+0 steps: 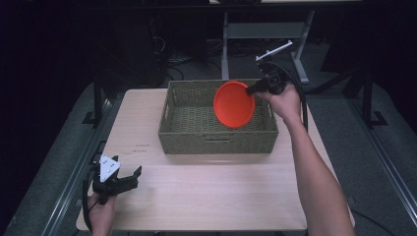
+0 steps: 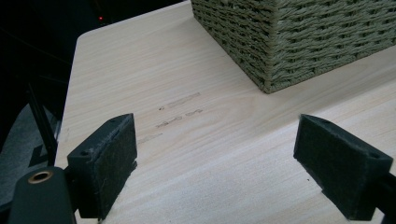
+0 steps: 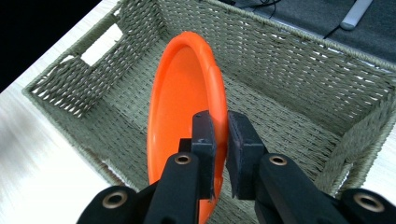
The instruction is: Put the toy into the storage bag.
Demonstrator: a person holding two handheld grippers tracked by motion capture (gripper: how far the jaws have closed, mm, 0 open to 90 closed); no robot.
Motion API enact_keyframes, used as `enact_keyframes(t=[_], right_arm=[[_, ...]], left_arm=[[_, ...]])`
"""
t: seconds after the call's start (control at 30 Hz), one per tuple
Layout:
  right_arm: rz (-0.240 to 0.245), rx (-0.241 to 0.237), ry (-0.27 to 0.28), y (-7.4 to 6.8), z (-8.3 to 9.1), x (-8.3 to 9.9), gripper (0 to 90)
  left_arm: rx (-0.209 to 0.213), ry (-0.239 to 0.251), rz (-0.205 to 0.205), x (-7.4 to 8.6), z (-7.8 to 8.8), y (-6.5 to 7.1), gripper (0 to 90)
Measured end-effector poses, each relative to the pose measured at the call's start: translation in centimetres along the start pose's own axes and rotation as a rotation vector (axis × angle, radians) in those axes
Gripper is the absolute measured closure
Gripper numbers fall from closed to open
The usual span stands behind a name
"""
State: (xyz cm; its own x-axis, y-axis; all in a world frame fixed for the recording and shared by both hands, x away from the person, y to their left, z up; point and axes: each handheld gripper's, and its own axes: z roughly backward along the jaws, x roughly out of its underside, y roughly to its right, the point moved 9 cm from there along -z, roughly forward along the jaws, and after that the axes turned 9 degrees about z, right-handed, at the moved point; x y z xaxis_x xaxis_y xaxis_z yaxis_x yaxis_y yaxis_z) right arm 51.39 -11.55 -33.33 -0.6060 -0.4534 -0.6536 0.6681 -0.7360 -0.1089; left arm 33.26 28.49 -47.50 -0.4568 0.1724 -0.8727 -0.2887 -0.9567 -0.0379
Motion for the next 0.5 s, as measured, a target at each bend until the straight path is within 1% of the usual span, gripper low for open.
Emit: enact_keyframes(t=[0.03, 0.13, 0.27, 0.5], right_arm=[[0.005, -0.001, -0.005, 0.1, -0.2, 0.1, 81.7], [0.0, -0.001, -0.011, 0.4, -0.7, 0.3, 81.7], [-0.016, -0.007, -0.018, 0.6, -1.4, 0.7, 81.7], [-0.015, -0.006, -0.028, 0.7, -2.2, 1.1, 81.7]], left_arm=[[0.001, 0.003, -0.002, 0.0, 0.0, 0.0, 12.8], [0.001, 0.003, -0.002, 0.0, 0.0, 0.1, 12.8], [-0.005, 0.002, 0.001, 0.0, 0.0, -0.1, 12.8], [-0.001, 0.002, 0.002, 0.0, 0.0, 0.1, 12.8]])
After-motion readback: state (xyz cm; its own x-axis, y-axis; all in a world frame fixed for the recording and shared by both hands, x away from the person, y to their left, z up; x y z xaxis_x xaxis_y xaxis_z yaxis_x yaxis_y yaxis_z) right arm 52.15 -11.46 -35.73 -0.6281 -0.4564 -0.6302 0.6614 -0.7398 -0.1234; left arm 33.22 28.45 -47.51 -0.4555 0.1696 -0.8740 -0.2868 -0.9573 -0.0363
